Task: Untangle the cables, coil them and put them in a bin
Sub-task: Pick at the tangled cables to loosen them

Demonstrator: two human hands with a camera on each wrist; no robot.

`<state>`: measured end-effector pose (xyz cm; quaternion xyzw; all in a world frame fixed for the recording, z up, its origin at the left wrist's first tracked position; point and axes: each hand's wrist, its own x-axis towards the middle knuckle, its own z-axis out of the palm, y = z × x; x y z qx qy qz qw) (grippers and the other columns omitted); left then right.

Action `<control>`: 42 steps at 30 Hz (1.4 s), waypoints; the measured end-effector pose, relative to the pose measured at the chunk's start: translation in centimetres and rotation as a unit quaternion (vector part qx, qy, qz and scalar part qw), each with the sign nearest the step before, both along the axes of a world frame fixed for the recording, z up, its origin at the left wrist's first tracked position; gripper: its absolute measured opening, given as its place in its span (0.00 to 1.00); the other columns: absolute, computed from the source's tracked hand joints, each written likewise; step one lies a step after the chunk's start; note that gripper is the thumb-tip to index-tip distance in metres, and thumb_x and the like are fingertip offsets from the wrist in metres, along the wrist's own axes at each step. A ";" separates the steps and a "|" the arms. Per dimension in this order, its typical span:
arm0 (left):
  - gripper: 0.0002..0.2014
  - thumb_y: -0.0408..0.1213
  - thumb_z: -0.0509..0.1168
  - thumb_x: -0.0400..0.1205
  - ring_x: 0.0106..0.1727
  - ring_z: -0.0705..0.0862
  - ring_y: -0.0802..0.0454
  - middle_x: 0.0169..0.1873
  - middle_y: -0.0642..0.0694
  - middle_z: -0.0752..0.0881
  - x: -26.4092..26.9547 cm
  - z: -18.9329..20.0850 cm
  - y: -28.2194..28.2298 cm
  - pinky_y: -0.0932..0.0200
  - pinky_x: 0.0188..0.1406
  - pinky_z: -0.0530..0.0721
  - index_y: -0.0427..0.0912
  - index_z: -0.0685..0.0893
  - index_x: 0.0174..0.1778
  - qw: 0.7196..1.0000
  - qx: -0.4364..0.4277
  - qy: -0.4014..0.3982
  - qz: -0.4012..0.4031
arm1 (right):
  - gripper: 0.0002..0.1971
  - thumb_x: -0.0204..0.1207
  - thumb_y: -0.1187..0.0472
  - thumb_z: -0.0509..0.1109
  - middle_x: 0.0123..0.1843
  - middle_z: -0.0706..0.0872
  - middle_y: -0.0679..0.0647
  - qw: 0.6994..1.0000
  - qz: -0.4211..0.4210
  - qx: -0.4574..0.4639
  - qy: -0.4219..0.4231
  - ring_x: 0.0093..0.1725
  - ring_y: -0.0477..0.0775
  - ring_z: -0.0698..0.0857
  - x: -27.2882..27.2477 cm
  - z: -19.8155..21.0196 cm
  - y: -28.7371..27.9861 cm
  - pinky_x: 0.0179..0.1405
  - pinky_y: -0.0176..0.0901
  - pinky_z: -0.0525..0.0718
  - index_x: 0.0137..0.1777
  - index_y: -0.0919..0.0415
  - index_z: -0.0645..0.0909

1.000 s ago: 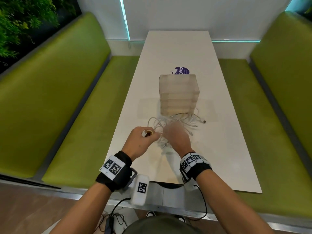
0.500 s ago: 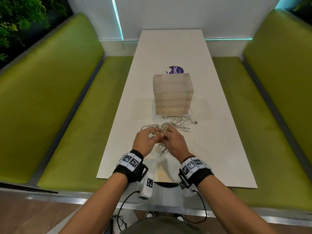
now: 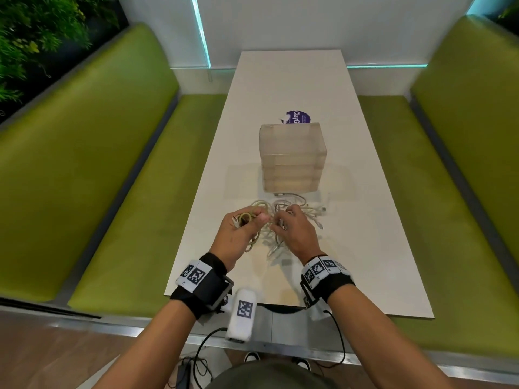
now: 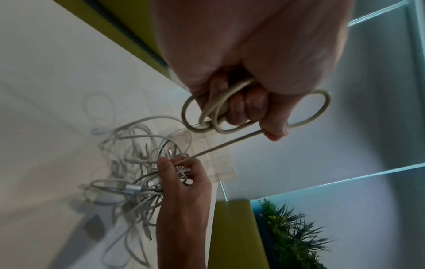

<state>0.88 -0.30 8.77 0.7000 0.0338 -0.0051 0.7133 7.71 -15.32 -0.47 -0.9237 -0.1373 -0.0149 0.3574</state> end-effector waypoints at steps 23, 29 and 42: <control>0.15 0.43 0.65 0.81 0.58 0.84 0.40 0.57 0.45 0.87 3.3 -3.2 0.6 0.51 0.51 0.79 0.54 0.80 0.64 0.784 0.601 0.066 -0.143 | 0.06 0.70 0.60 0.74 0.48 0.81 0.55 0.989 0.106 0.024 -0.101 0.42 0.57 0.80 -1.0 0.3 -0.8 0.35 0.43 0.74 0.44 0.62 0.87; 0.05 0.43 0.68 0.80 0.41 0.81 0.45 0.38 0.44 0.85 3.3 -1.4 1.2 0.53 0.43 0.76 0.48 0.84 0.41 0.879 0.368 0.152 -0.262 | 0.10 0.66 0.57 0.79 0.55 0.82 0.57 0.990 0.091 -0.043 -0.095 0.44 0.60 0.83 -1.0 -0.3 -0.3 0.34 0.48 0.81 0.46 0.59 0.86; 0.06 0.33 0.70 0.79 0.22 0.66 0.53 0.21 0.49 0.72 1.1 -1.5 2.5 0.63 0.20 0.63 0.38 0.81 0.37 0.991 0.078 0.107 0.005 | 0.08 0.69 0.56 0.77 0.50 0.81 0.56 0.992 0.082 0.007 -0.097 0.43 0.58 0.83 0.6 -0.8 0.0 0.36 0.48 0.81 0.39 0.62 0.86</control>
